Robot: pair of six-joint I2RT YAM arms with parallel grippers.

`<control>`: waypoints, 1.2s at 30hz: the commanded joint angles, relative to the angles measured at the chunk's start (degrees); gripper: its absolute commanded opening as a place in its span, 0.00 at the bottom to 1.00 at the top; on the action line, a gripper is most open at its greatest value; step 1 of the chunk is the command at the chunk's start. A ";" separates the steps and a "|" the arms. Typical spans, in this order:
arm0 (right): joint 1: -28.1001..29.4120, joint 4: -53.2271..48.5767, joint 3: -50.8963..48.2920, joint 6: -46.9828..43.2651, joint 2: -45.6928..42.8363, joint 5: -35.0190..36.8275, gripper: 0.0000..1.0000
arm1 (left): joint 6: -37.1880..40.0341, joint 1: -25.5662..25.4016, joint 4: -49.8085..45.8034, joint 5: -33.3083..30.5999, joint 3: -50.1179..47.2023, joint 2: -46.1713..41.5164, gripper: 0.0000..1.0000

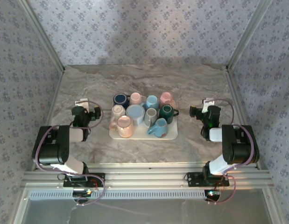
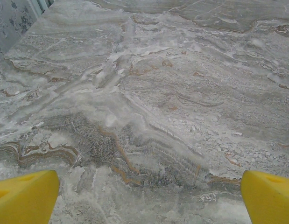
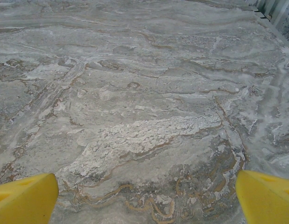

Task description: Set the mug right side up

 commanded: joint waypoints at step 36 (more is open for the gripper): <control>20.72 -79.76 25.31 13.05 -37.62 -20.71 0.66 | -6.54 -16.09 -69.00 30.88 29.73 -31.88 1.00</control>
